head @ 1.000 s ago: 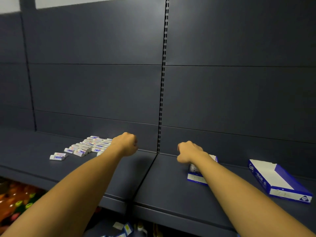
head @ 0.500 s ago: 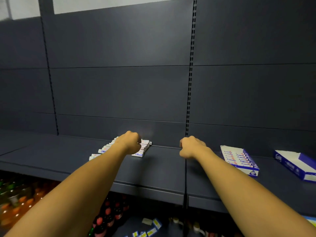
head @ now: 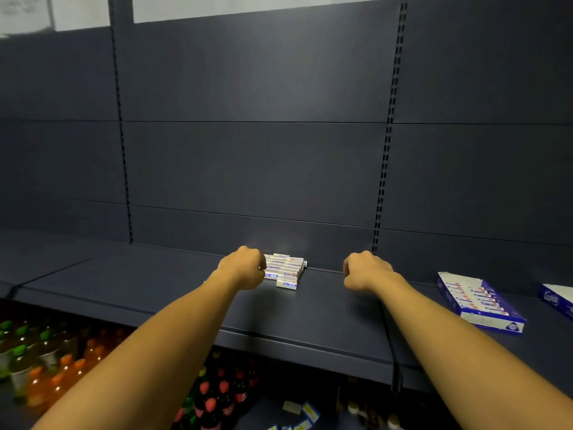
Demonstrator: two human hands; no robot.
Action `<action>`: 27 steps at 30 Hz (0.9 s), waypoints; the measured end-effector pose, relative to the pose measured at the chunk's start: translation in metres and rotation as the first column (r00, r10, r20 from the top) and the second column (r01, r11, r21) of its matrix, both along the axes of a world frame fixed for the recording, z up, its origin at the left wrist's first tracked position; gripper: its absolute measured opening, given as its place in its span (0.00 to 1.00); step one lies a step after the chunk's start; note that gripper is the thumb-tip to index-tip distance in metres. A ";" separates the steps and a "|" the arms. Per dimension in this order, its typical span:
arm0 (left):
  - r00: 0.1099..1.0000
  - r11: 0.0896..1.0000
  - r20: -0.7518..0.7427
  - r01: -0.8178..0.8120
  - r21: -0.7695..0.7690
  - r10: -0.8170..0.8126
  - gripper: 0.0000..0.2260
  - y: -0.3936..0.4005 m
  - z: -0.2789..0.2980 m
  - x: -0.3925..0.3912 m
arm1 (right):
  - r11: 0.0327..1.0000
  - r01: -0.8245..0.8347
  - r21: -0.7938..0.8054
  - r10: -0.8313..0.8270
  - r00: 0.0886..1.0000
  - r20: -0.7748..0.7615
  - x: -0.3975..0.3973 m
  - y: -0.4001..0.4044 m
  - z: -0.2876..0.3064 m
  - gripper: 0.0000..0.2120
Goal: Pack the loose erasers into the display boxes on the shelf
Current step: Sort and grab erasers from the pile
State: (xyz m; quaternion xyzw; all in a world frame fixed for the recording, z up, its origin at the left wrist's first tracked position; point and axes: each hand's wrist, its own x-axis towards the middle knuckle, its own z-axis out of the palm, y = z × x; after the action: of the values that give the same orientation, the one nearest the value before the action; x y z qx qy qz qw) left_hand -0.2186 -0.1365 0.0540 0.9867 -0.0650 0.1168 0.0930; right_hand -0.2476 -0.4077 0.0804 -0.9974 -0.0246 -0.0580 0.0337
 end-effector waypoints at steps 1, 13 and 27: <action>1.000 1.000 -0.001 0.003 -0.004 -0.003 0.15 0.004 -0.001 0.002 | 1.000 -0.003 0.001 0.003 1.000 0.004 0.004 0.004 -0.002 0.14; 0.998 0.997 0.021 0.060 -0.046 -0.060 0.13 0.025 -0.023 0.057 | 0.985 -0.134 0.108 0.119 0.984 0.136 0.068 0.068 -0.032 0.15; 0.924 0.975 0.314 0.215 0.050 -0.220 0.11 0.037 -0.072 0.127 | 0.898 -0.216 0.382 0.033 0.901 0.433 0.104 0.101 -0.106 0.15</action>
State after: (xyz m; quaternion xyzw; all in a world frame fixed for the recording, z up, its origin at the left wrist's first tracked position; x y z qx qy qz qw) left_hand -0.0915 -0.0993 -0.0177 0.9423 -0.1890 0.2625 0.0866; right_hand -0.1431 -0.3068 -0.0253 -0.9271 -0.0833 -0.2705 0.2457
